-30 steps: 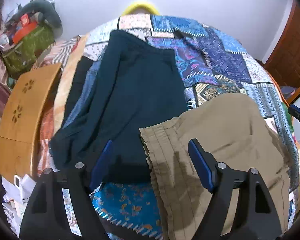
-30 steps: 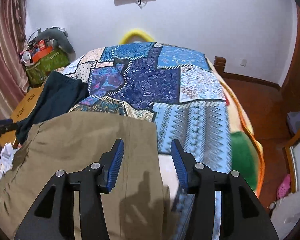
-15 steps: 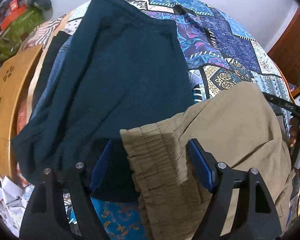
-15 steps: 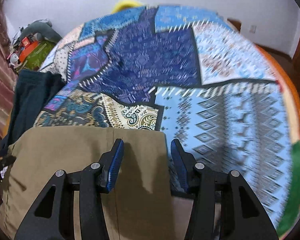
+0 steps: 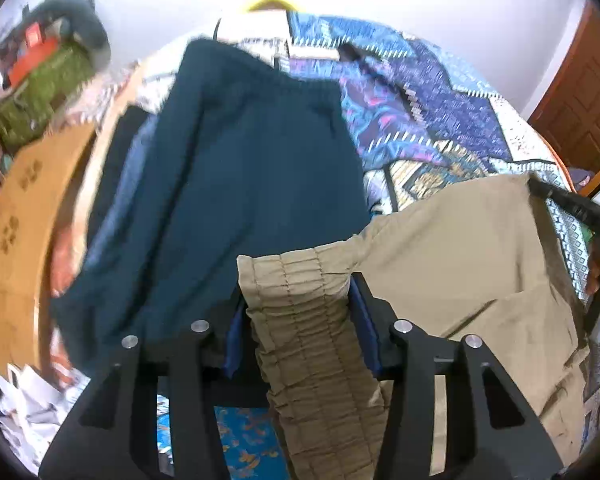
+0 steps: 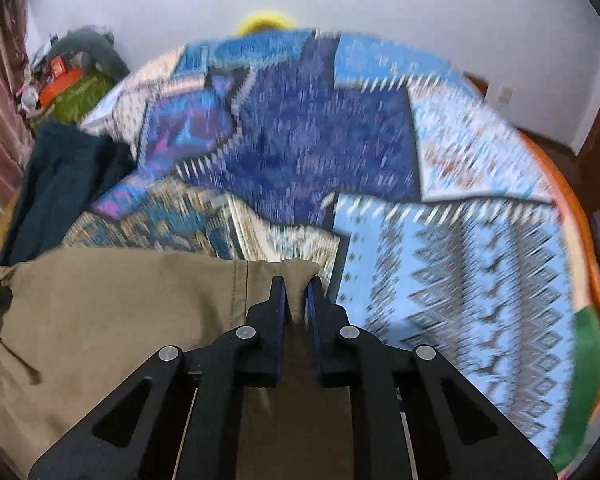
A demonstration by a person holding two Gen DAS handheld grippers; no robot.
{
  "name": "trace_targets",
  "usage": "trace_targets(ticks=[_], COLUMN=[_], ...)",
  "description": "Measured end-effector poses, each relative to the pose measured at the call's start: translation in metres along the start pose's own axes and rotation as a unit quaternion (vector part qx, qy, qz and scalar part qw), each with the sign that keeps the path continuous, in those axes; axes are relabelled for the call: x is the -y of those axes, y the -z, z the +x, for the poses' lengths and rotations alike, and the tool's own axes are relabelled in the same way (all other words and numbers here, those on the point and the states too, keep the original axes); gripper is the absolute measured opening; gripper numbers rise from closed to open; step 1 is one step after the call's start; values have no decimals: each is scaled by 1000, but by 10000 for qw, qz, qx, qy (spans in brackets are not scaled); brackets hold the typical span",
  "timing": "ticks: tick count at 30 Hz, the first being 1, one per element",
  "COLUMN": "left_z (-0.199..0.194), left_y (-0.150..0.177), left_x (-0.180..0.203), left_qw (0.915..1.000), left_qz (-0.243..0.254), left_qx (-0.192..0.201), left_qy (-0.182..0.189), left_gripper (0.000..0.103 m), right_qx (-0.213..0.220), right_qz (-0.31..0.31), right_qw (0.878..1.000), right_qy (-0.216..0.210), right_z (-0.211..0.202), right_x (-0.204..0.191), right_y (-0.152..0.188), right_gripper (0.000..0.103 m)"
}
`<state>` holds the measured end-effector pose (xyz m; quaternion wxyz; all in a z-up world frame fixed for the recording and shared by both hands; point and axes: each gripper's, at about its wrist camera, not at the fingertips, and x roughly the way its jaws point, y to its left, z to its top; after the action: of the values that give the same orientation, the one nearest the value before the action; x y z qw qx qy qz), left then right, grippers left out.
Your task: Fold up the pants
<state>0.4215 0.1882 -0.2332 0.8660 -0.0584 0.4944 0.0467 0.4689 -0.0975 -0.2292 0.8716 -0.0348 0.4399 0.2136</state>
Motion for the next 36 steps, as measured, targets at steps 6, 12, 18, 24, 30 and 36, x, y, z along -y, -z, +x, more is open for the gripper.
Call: trace_targets(ticks=[6,12,18,24,30,36], left_z=[-63,-103,-129,-156,-171,-173], left_y=[-17,-16,14,52,93,138], left_x=[6,19,32,42,48,54], left_qw=[9980,9959,9942,9919,9902,9898], left_qz=[67,200,479,798,1055,1212], left_qx=[621,871,920,958,887,717], left_qy=[100,144,266,242,216,192], left_gripper=[46,46,46,46,46,46], right_qx=[902,1537,1556,1602,1415,1110], right_qz=[4,-193,-307,-145,-197,-169], right_qw=[9959,9879,9873,9867,9893,9932], right_qy=[-61,-52,-62,-242,-308,-294], right_z=[-81,-154,-184,-219,-238,-241], right_x=[-4,-20,-22,-13,-14,-19], right_y=[-38,-47,-10,33,78,131], right_gripper=[9,9,8,8,8,8])
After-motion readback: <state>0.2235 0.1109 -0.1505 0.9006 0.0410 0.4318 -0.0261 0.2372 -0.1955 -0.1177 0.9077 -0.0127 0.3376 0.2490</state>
